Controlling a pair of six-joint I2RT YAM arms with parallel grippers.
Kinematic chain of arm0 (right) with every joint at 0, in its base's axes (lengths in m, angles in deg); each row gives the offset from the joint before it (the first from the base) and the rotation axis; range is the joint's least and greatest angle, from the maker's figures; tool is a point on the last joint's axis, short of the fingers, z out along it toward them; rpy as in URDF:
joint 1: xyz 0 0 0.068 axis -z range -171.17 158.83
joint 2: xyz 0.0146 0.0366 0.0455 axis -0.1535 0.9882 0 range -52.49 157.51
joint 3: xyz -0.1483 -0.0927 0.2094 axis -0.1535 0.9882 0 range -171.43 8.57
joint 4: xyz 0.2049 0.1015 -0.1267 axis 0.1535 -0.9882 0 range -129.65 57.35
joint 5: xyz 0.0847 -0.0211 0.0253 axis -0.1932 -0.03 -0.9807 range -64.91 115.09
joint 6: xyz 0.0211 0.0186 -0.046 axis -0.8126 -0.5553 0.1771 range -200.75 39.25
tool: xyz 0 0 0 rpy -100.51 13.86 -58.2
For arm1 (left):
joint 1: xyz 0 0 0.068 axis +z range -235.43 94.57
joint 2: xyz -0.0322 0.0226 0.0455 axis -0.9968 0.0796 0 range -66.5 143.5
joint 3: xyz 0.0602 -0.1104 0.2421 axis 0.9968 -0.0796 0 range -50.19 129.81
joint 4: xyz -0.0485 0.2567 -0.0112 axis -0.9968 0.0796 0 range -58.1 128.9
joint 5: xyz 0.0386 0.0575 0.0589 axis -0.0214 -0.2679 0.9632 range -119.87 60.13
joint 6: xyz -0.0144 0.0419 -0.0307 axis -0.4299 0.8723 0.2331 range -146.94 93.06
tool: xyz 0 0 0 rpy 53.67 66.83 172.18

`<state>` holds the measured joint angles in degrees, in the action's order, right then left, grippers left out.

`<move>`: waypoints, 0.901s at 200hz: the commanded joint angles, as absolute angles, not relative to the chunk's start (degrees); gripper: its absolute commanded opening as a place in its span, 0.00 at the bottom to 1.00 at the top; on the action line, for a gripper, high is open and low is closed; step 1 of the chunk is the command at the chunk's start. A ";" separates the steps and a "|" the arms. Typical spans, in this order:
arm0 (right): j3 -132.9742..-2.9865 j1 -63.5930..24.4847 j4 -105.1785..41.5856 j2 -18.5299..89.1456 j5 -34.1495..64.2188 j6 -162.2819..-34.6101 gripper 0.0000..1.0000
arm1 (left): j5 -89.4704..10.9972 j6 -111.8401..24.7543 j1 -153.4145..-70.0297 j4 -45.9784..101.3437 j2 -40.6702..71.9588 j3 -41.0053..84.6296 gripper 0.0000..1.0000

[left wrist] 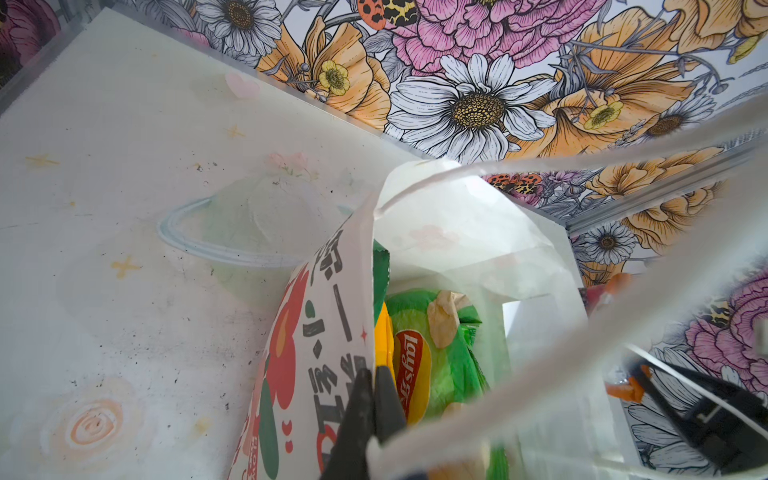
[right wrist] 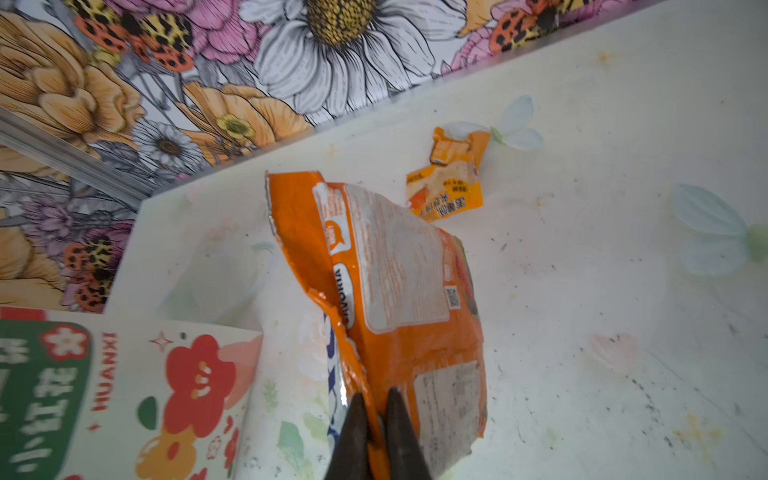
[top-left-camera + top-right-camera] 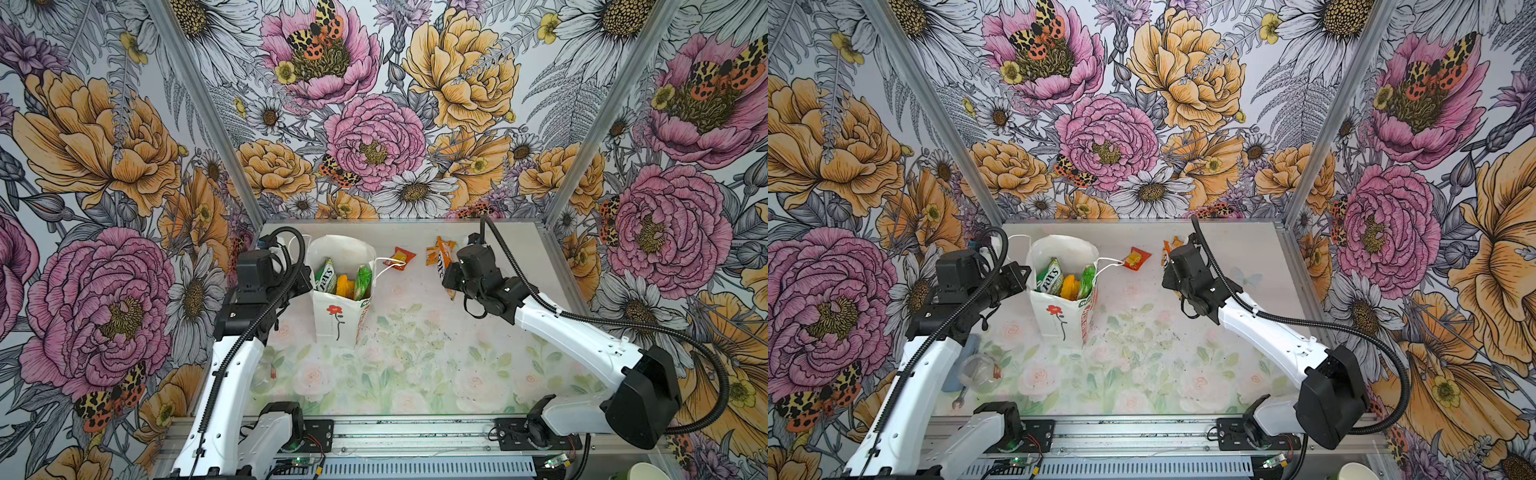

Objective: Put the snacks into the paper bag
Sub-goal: 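Lift the orange FOX'S bag with the right gripper toward the paper bag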

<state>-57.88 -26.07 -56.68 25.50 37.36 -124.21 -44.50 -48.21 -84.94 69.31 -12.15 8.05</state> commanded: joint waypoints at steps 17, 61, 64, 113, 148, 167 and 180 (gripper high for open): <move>-69.33 -25.89 -52.40 24.38 31.63 -122.49 0.00 | -46.16 -48.65 -85.78 64.51 -13.84 8.35 0.05; -76.69 -27.23 -49.06 27.50 25.12 -123.99 0.00 | -47.25 -48.53 -85.98 64.25 -13.94 8.35 0.05; -77.21 -27.48 -48.95 27.73 24.95 -124.08 0.00 | -47.27 -48.51 -86.09 64.17 -13.94 8.35 0.05; -83.08 -31.61 -46.73 31.11 24.14 -124.15 0.00 | -47.58 -48.47 -86.49 64.07 -13.88 8.35 0.05; -85.50 -34.63 -44.20 32.56 23.18 -124.18 0.00 | -47.90 -48.54 -86.57 63.90 -13.72 8.25 0.05; -86.29 -35.92 -42.34 33.24 22.33 -124.75 0.00 | -47.91 -48.58 -86.57 63.95 -13.68 8.12 0.05; -86.86 -36.29 -41.18 33.65 21.68 -125.20 0.00 | -47.89 -48.56 -86.57 63.90 -13.68 8.09 0.05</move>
